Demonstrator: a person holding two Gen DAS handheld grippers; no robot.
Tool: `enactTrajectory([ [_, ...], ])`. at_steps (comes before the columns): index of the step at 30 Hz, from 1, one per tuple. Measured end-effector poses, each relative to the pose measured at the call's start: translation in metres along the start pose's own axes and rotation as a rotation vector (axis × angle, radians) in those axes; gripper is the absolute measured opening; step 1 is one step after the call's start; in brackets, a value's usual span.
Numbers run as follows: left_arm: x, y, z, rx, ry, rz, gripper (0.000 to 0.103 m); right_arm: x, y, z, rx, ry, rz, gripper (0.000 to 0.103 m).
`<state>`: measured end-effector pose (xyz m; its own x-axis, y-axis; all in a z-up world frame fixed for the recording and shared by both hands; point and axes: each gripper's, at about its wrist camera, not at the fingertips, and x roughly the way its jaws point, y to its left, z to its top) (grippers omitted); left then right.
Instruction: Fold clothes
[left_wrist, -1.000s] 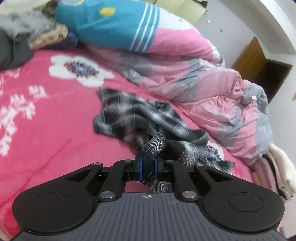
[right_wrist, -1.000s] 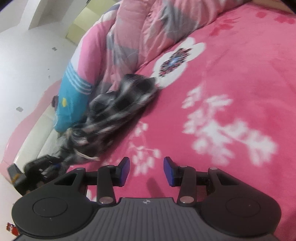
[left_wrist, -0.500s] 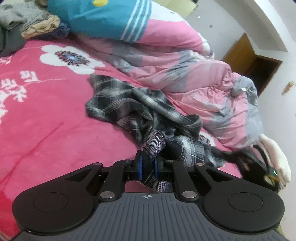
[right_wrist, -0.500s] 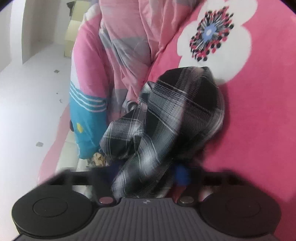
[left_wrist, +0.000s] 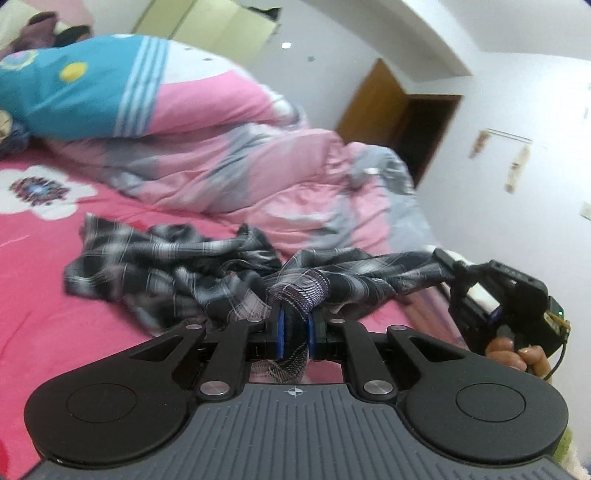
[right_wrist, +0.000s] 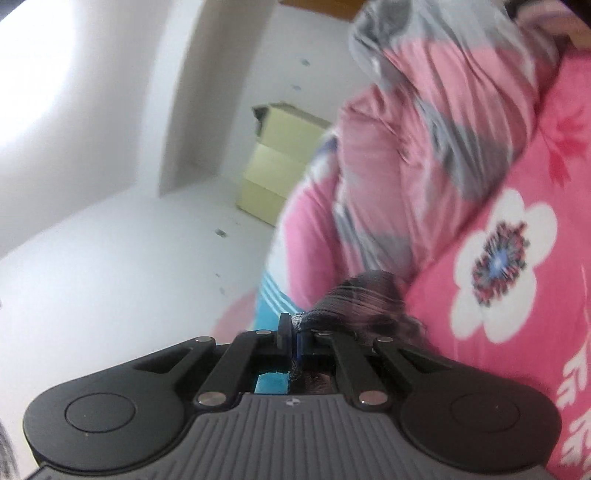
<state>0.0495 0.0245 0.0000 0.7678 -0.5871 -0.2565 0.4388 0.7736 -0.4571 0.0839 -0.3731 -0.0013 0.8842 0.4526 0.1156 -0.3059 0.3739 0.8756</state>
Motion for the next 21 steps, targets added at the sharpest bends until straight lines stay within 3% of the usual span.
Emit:
enactTrajectory([
  [10,-0.020,-0.031,0.022,-0.066,-0.008,-0.212,0.010,-0.078,0.068,0.023,-0.135,-0.134,0.146,0.003],
  [13,-0.006,-0.024,0.023,-0.111,0.018,-0.215,0.010,-0.073,0.051,0.028,-0.126,-0.122,0.062,0.003],
  [16,0.024,-0.007,0.017,-0.181,0.099,-0.159,0.012,-0.067,0.032,0.033,-0.115,-0.109,-0.025,0.003],
  [21,0.050,0.017,-0.002,-0.246,0.196,-0.029,0.030,-0.027,-0.061,0.035,0.009,0.047,-0.339,0.004],
])
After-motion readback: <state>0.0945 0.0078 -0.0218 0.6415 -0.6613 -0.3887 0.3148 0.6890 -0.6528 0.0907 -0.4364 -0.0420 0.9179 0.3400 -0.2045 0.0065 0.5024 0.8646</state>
